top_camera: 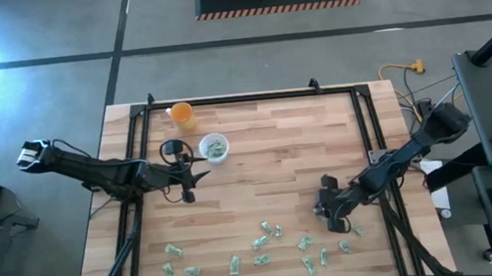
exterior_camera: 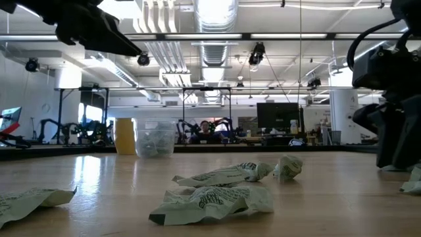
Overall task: Pick and place Stevia / Truvia into bins
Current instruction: Put the stevia packet into the transparent container
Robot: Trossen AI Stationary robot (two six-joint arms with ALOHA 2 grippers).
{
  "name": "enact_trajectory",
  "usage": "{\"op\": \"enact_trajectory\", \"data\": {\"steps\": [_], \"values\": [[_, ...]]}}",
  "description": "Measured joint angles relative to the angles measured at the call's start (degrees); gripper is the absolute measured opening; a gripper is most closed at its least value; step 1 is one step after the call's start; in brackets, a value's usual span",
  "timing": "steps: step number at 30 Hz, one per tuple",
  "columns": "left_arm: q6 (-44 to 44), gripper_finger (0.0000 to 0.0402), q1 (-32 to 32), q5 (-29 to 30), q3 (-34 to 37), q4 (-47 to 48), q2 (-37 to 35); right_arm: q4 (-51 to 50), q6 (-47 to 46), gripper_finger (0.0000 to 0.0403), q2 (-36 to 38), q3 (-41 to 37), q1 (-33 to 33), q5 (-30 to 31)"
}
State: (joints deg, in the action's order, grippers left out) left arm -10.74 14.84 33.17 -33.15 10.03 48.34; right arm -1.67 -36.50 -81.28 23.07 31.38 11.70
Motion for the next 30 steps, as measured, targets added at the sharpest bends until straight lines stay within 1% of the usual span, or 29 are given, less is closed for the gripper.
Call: {"op": "enact_trajectory", "data": {"steps": [4,9,16,20,22,24,26,30], "values": [[0.00,0.0157,0.48,0.01,0.00,0.02,-0.79,-1.10,1.97,0.0097,-0.30,1.01,-0.01,-0.35],[0.07,0.0157,1.12,0.00,0.09,0.02,-0.98,-2.05,3.09,0.0064,-0.45,1.27,-0.04,-0.43],[0.07,0.0157,2.19,-0.01,0.13,-0.05,-0.94,-2.98,4.39,0.0016,-0.45,1.25,0.04,2.20],[0.07,0.0157,3.15,0.00,-0.12,-0.02,-1.00,-4.03,7.80,0.0010,-0.50,2.51,0.13,4.35],[0.08,0.0157,3.66,-0.02,-0.26,-0.26,-0.97,-4.87,10.69,0.0009,-0.75,3.88,0.11,6.64],[0.64,0.0157,4.30,-0.04,-0.22,0.00,-1.01,-5.43,14.21,0.0009,-0.85,5.38,-0.09,10.77],[1.88,0.0157,5.09,-0.03,-0.01,0.04,-0.96,-4.29,17.67,0.0009,-0.70,7.67,-0.39,15.06],[5.40,0.0157,7.68,-0.70,0.52,2.72,-0.79,-4.18,24.35,0.0009,-0.71,11.34,-2.19,20.74]]}}
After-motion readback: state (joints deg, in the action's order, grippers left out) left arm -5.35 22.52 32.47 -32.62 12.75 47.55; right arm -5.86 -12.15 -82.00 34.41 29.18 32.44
